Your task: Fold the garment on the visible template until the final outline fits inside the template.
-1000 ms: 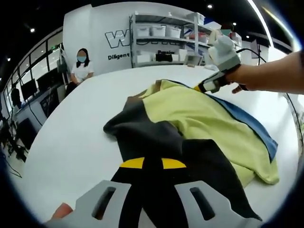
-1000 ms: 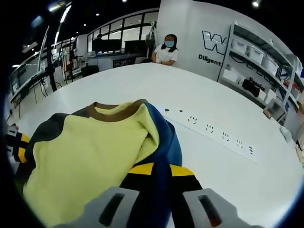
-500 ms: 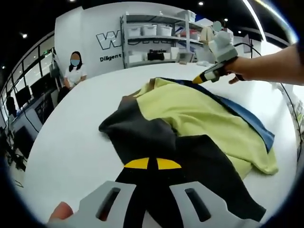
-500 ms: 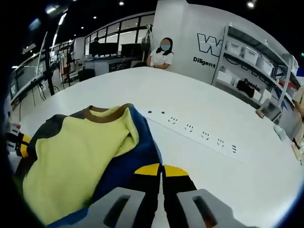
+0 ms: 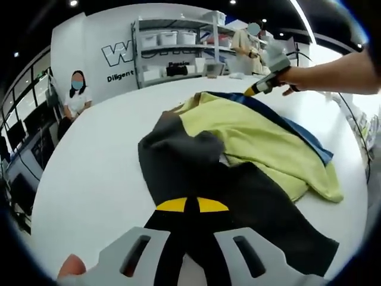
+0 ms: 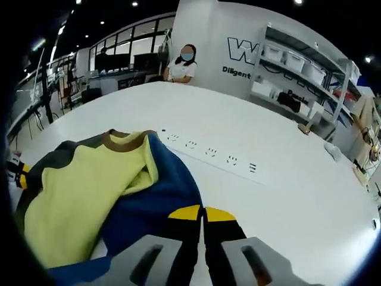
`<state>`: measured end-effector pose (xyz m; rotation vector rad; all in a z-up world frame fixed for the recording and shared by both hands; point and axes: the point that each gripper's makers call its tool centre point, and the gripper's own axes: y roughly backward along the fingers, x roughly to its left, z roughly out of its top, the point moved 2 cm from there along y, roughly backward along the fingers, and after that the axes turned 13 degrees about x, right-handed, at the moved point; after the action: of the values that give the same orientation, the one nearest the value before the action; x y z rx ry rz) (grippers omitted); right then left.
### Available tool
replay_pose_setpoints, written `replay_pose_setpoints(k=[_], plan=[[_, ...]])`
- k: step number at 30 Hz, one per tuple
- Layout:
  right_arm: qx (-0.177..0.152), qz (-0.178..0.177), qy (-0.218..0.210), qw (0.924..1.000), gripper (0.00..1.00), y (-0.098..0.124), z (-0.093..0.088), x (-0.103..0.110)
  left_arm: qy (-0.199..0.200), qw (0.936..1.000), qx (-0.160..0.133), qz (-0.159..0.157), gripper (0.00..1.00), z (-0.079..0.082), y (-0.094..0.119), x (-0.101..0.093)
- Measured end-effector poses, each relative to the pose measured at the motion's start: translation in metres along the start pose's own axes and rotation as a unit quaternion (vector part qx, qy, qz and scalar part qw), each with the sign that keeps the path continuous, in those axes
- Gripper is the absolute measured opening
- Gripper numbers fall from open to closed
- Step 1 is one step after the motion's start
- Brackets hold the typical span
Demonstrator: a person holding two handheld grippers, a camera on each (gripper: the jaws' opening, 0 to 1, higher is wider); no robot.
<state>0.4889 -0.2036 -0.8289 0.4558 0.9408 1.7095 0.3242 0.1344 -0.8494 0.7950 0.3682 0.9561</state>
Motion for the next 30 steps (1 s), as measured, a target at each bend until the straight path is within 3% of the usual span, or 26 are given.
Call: replay_pose_setpoints(k=[3, 9, 19, 30], plan=[[0.014, -0.015, -0.017, 0.9996, 0.00, 0.002, -0.012, -0.020, -0.011, 0.9999, 0.005, -0.006, 0.03, 0.002, -0.001, 0.004], [0.020, -0.025, -0.031, 0.9990, 0.00, 0.007, -0.025, -0.038, -0.023, 0.9996, 0.013, -0.004, 0.03, 0.006, -0.005, 0.014], [0.025, -0.037, -0.047, 0.9979, 0.00, 0.019, -0.040, -0.051, -0.037, 0.9992, 0.011, 0.005, 0.03, 0.007, -0.007, 0.017], [0.021, -0.036, -0.054, 0.9977, 0.00, 0.025, -0.041, -0.057, -0.039, 0.9991, 0.013, 0.012, 0.01, 0.008, -0.007, 0.018]])
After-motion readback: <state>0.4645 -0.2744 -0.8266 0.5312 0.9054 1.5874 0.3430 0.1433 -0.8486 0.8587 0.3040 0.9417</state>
